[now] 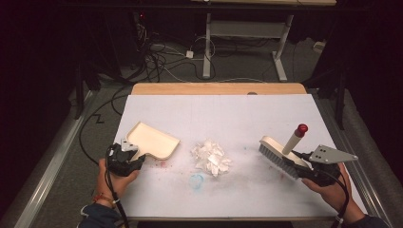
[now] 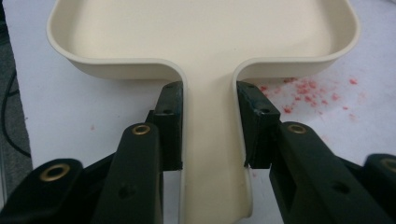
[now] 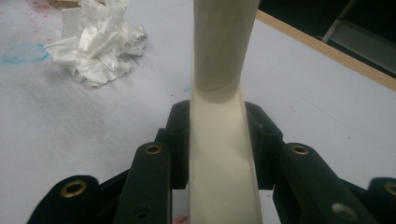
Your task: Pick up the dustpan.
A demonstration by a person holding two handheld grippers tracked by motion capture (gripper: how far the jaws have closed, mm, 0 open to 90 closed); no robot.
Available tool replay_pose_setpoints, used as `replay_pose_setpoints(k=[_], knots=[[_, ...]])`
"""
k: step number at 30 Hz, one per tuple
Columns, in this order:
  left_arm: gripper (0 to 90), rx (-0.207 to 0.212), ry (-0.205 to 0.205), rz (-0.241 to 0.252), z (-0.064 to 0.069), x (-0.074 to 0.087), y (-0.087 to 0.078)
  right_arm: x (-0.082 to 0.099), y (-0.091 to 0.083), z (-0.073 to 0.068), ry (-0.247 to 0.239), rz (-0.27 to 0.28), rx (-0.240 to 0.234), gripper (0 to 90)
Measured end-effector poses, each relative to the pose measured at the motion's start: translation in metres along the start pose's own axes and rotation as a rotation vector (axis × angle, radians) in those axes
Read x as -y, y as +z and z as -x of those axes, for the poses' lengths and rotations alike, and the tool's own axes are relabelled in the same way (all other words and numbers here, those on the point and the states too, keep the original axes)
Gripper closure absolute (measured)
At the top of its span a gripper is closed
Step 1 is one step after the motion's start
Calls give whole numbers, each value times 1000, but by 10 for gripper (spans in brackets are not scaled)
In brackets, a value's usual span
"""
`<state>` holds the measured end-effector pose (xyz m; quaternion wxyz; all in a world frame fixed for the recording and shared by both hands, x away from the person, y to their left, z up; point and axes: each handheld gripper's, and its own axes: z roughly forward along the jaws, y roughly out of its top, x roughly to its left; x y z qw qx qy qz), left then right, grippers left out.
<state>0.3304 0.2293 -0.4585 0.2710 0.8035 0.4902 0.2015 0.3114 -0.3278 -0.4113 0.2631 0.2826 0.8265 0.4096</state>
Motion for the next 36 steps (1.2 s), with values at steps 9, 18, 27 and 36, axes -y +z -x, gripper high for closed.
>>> replay_pose_setpoints(k=[9,18,27,36], knots=[[630,35,76,-58,-6,6,-16,0,2,1,-1,0,1,680],[630,79,132,-92,0,12,-25,-2,2,2,10,27,37,681],[630,143,192,-120,13,11,-28,-9,11,8,30,23,77,681],[629,205,258,-140,25,10,-29,-16,31,18,56,10,113,681]])
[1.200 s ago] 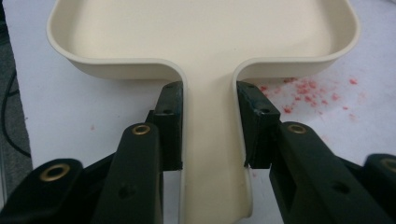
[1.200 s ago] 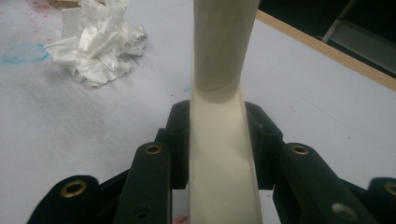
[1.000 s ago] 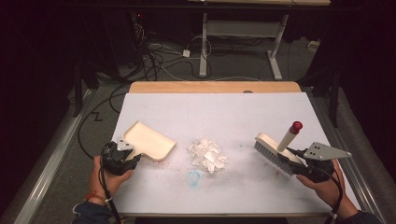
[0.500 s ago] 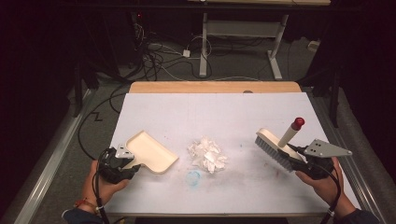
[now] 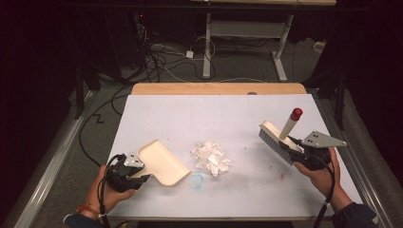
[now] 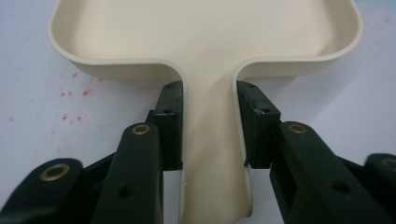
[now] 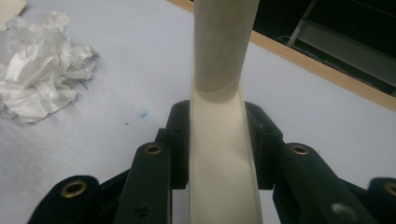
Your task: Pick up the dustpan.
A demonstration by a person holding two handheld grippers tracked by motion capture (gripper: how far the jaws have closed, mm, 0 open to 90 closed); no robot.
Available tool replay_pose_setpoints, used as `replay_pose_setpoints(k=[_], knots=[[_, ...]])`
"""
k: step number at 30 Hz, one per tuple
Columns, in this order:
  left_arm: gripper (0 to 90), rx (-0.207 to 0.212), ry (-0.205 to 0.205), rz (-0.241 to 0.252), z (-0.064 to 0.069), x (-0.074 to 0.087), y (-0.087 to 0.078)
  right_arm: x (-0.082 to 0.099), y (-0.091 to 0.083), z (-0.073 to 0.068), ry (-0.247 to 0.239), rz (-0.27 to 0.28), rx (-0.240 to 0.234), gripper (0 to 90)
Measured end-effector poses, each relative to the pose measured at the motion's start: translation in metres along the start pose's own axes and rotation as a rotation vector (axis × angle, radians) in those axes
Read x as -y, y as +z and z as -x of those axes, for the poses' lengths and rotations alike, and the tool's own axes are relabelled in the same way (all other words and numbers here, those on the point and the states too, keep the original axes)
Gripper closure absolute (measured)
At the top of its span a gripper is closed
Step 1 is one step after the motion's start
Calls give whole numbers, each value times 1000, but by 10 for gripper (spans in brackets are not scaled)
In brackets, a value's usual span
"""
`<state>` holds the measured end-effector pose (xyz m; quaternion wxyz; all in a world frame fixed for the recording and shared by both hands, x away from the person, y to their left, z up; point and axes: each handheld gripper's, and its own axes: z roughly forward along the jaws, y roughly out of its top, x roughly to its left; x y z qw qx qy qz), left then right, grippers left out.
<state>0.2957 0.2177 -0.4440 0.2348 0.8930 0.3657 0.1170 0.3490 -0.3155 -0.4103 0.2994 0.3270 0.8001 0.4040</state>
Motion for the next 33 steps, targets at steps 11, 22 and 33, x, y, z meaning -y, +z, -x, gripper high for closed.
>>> replay_pose_setpoints(k=[11,22,33], knots=[[628,50,89,-45,23,-12,2,-11,17,0,27,4,-19,680],[628,62,103,-66,31,-20,6,-22,33,-6,15,9,-26,681],[628,86,102,-47,38,-26,4,-29,45,-15,-1,3,-39,681]])
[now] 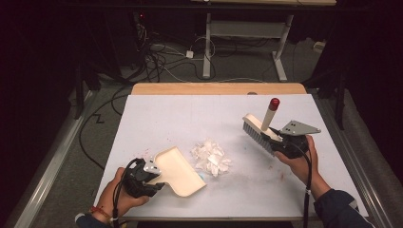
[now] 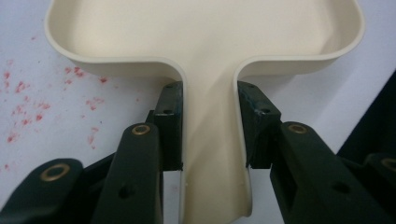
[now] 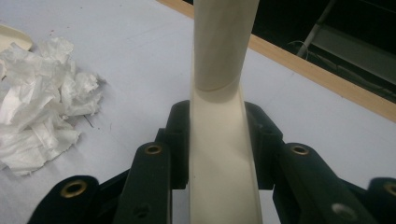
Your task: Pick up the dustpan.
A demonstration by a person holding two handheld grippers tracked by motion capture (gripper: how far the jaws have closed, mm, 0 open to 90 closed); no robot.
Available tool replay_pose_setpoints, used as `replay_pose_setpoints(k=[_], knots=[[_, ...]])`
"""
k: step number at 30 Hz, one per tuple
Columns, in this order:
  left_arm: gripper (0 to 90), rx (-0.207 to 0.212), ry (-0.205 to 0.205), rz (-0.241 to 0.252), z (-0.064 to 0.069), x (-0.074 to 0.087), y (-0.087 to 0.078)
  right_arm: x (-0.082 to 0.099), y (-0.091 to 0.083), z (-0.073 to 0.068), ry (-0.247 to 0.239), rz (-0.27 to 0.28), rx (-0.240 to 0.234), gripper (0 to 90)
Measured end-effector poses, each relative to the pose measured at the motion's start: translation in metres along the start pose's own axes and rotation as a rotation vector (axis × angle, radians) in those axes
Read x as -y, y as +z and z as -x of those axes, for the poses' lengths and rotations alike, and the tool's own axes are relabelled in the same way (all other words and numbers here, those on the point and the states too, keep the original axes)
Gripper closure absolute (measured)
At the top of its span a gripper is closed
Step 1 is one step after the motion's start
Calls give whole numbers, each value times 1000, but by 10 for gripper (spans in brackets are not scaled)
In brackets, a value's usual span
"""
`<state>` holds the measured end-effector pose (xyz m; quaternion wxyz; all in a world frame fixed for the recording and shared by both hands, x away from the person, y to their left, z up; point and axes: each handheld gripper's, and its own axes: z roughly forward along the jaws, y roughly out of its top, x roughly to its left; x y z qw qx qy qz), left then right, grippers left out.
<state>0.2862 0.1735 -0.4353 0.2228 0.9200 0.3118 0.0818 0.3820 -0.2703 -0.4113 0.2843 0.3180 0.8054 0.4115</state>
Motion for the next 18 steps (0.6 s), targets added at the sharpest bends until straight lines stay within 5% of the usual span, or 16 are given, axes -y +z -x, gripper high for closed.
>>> replay_pose_setpoints(k=[18], knots=[[628,7,-9,1,4,-5,4,-4,14,-8,-4,10,-14,681]])
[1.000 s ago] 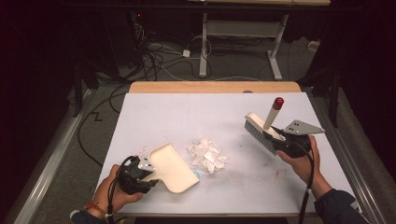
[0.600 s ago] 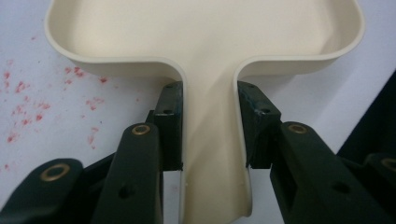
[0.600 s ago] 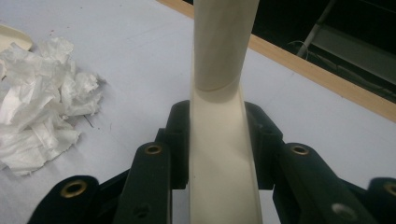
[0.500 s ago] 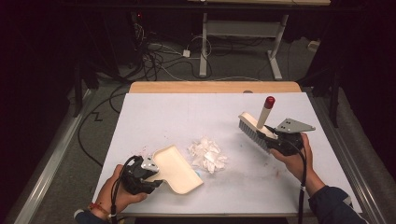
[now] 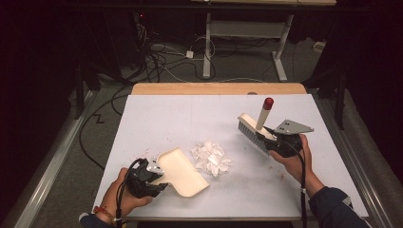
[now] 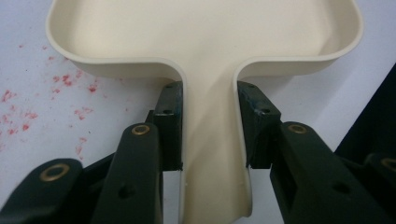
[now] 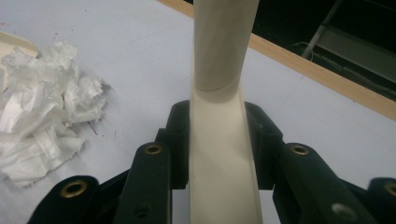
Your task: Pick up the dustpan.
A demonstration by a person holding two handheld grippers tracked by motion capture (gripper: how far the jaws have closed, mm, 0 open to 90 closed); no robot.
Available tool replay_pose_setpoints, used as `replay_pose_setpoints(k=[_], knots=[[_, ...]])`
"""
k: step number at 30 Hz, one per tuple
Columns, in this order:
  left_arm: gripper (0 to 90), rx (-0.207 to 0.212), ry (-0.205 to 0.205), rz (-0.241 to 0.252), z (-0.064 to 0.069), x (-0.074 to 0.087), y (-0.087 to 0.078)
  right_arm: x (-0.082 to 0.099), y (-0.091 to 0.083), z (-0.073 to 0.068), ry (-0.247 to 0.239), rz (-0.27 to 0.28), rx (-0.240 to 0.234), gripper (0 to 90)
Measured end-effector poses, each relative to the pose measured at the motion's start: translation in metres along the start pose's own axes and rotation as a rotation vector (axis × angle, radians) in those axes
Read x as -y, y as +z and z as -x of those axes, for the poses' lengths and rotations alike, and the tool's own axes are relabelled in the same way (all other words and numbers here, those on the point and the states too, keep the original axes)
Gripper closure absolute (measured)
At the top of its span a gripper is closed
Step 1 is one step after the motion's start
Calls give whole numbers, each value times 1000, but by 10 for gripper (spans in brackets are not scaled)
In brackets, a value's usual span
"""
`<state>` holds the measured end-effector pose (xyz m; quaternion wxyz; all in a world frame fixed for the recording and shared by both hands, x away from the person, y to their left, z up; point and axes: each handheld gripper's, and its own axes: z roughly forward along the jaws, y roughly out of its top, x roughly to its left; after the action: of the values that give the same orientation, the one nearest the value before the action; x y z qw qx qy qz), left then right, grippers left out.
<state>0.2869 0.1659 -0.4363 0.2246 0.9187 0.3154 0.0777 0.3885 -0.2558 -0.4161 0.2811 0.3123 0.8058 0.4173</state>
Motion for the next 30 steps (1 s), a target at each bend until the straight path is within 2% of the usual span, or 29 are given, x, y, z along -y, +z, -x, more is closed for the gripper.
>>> replay_pose_setpoints(k=[5,9,17,30], knots=[[628,-2,0,-5,2,-1,2,-5,9,-10,-18,-6,-10,681],[628,0,1,-5,2,-2,3,-10,16,-22,-51,13,-5,681],[628,6,-4,-13,2,-3,6,-11,23,-24,-44,6,-15,681],[628,-2,8,-29,2,-3,9,-11,25,-27,-41,-1,-30,681]])
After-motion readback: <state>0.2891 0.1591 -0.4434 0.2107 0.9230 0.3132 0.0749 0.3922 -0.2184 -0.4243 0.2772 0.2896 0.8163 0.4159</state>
